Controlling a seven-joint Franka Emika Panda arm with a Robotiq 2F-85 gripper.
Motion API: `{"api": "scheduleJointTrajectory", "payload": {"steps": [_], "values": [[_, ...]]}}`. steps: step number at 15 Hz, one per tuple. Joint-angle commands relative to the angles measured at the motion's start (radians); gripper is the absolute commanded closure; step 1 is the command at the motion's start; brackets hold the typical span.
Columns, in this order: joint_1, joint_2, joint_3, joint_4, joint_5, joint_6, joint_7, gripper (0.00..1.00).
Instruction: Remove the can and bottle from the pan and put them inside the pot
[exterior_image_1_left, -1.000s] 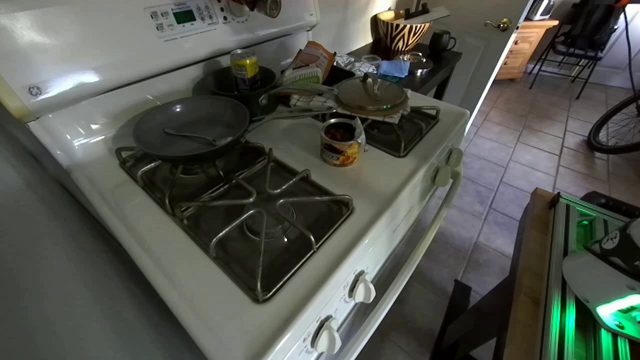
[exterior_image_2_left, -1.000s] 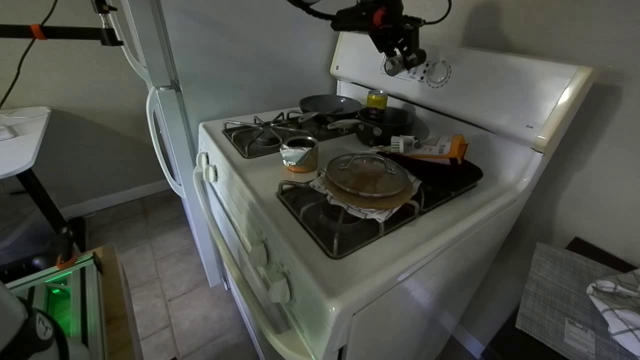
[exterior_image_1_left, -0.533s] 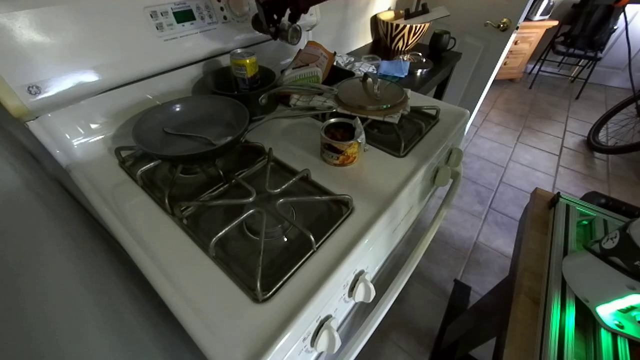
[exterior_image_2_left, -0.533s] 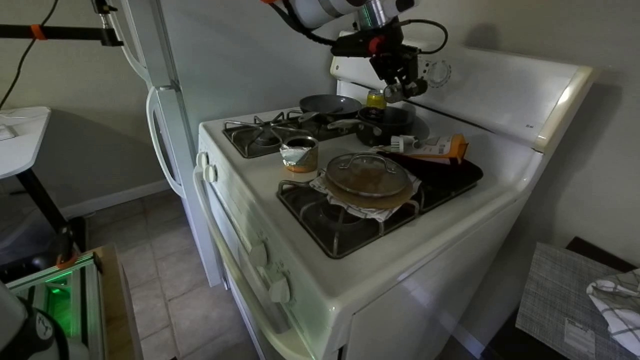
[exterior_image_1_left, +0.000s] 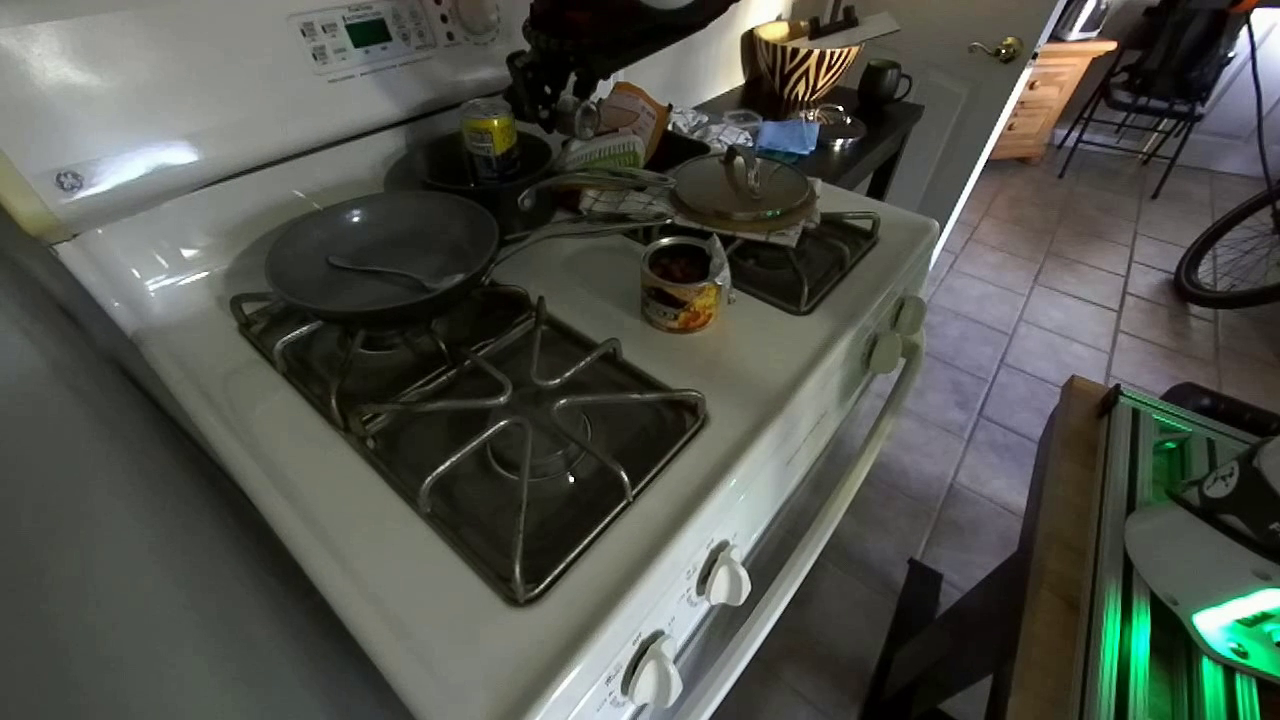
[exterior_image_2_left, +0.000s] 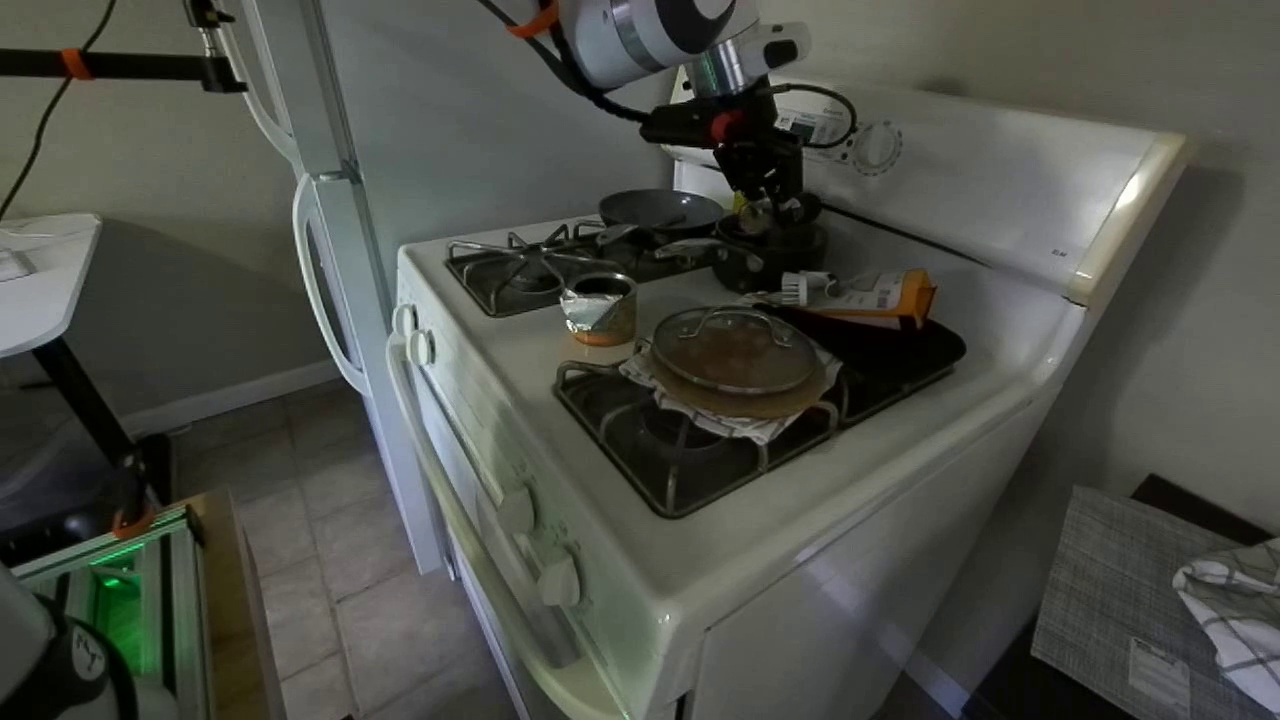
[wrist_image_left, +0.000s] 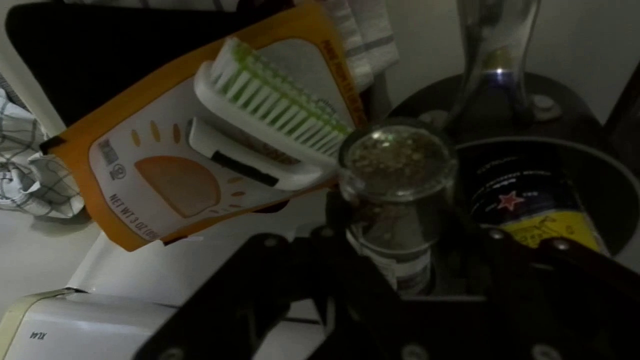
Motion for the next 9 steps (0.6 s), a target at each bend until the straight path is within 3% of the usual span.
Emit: {"api": "scheduleJointTrajectory", "payload": {"steps": [1,9], "values": [[0.000,0.040,0.003,0.028,-0.011,0.013,0.030,0.77],[0.008,0.132,0.014,0.155,0.016,-0.003,0.009,0.77]]}}
